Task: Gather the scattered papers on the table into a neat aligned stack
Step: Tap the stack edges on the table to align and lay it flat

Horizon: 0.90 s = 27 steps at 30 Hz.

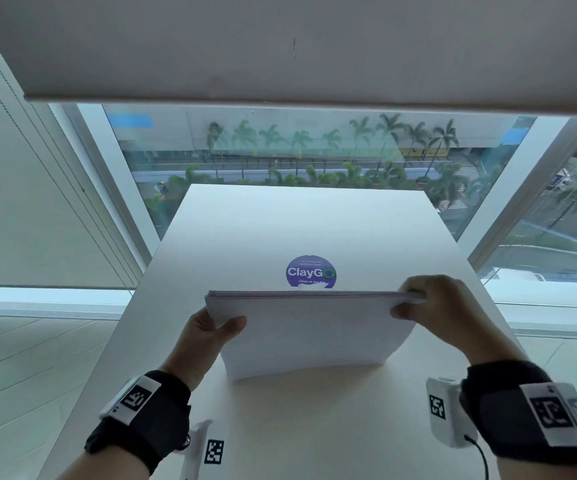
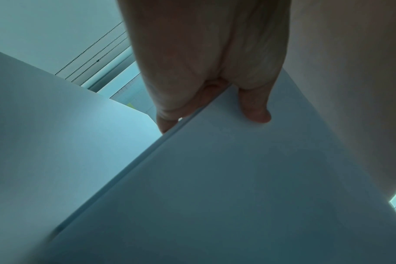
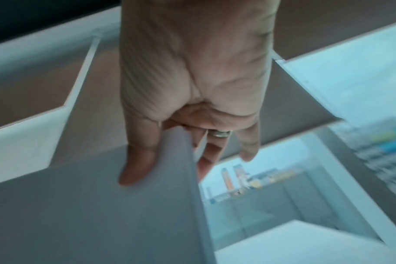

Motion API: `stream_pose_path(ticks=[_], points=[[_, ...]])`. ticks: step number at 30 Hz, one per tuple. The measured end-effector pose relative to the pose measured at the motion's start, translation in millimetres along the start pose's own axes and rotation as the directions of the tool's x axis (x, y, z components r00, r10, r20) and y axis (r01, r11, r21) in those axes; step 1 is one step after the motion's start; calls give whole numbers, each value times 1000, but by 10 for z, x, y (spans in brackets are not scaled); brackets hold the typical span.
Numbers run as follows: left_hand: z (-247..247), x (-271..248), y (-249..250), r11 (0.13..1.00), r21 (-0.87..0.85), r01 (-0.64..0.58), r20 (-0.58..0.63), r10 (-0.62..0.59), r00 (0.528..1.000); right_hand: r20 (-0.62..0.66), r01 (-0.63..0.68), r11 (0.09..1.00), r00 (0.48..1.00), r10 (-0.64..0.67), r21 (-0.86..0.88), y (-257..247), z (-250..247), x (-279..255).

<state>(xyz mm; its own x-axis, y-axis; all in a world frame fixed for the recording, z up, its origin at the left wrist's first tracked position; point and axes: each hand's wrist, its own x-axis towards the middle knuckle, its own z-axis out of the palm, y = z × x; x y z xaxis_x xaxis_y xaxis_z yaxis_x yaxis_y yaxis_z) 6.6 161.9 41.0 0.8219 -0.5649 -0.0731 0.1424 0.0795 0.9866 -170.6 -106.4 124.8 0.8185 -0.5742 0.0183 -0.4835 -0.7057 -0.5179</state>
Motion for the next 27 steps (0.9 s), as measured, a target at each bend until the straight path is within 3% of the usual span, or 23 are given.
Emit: stream_pose_path(ticks=[1,3,5,6,8,14,16,18,21,23,25,27], points=[[2,6,-4,1000,-5,5,-7,-5,1000,-22,-15,976,1000,20,218,108,-6,-5],[5,20,-20,999,-41,4,-27,-6,1000,-26,-26,797,998,53,603,287,83,-23],[16,37,-28,999,-39,5,-56,-7,998,59,-89,559,996,73,825,414,292,-44],[25,51,-34,999,-34,6,-75,-8,997,89,-115,489,993,77,865,459,411,-52],[56,58,-25,999,-33,4,-113,-7,994,109,-140,486,990,93,862,483,612,-73],[115,78,77,999,13,-51,-200,52,978,-45,-57,520,982,182,852,436,782,-28],[141,83,115,993,84,-87,-225,103,969,-43,-62,507,980,194,860,468,839,-36],[152,103,184,953,260,-152,-250,218,943,-40,-66,498,979,199,865,487,879,-39],[167,90,419,749,623,-227,-174,415,893,-29,-72,470,979,203,880,497,902,-37],[240,57,621,471,825,-313,17,533,846,-27,-70,465,980,197,883,522,923,-43],[387,58,764,192,899,-393,207,605,769,-27,-64,464,982,189,883,529,940,-46],[638,37,850,94,869,-487,342,597,726,-28,-56,450,984,178,892,532,956,-42]])
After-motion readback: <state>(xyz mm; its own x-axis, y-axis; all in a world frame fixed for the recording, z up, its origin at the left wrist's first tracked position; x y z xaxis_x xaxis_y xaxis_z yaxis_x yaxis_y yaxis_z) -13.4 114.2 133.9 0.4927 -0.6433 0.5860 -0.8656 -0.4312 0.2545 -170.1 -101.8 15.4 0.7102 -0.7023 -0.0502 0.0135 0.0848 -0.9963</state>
